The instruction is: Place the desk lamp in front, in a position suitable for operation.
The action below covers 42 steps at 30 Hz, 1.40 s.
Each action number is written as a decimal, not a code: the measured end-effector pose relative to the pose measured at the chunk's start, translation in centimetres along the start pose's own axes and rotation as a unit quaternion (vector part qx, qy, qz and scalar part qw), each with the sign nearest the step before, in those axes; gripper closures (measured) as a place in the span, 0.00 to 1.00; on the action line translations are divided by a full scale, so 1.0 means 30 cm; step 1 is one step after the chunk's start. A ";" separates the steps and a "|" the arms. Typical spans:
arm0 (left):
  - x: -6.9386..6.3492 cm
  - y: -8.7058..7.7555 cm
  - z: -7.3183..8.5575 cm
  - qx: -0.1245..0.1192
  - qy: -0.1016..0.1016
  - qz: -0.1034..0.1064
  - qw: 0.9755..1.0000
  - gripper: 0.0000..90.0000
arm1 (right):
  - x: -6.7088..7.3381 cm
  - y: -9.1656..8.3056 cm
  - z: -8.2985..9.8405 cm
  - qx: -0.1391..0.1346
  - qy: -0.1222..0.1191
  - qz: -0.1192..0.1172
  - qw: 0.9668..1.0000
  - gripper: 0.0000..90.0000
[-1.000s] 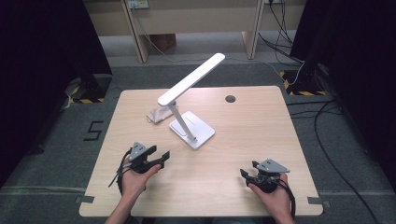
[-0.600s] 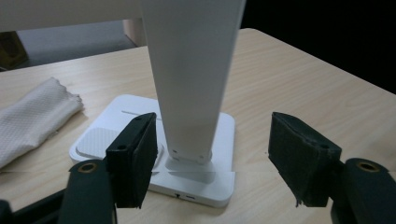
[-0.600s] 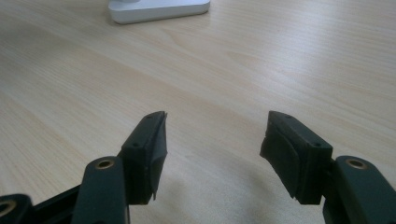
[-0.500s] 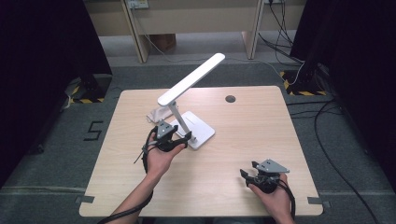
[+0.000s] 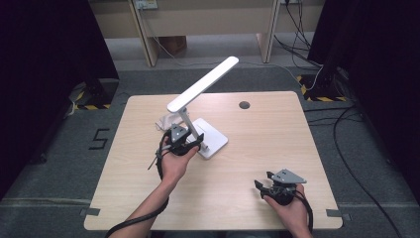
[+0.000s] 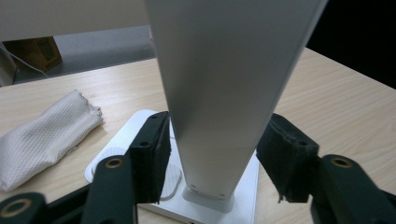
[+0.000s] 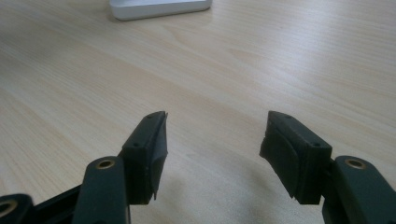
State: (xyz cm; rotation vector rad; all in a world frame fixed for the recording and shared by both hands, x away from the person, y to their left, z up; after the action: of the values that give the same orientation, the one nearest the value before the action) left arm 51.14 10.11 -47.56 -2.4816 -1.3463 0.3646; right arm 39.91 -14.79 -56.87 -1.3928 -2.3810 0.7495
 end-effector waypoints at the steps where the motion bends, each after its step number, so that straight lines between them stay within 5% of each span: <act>1: 0.002 -0.001 -0.001 0.000 0.001 -0.002 1.000 0.57 | 0.000 0.001 0.000 0.000 0.000 0.000 1.000 0.45; 7: 0.013 -0.014 0.004 0.000 -0.012 0.006 1.000 0.58 | 0.000 0.000 0.001 0.001 0.002 -0.002 1.000 0.44; 20: 0.081 -0.076 0.010 0.001 -0.032 -0.015 0.999 0.65 | 0.001 0.000 0.002 0.003 -0.001 -0.001 1.000 0.45; 35: 0.143 -0.057 -0.012 -0.015 -0.065 -0.044 0.997 0.72 | 0.001 0.001 0.003 0.005 0.002 -0.004 1.000 0.45; 42: 0.151 -0.021 -0.022 -0.015 -0.085 -0.054 0.995 0.77 | 0.024 0.018 -0.045 -0.007 -0.001 -0.015 1.000 0.49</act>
State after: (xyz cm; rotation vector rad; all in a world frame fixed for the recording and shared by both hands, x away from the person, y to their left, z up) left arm 53.29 14.17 -47.08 -2.4367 -1.5556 0.5458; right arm 40.59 -13.56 -56.06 -1.3606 -2.4082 0.7280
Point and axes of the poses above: each handheld gripper's, and its own axes: y roughly forward along the jaws, z roughly out of its underside, x roughly to its left, the point moved 10 cm from there along y, roughly forward along the jaws, and after that the axes turned 5 degrees about z, right-handed, at the moved point
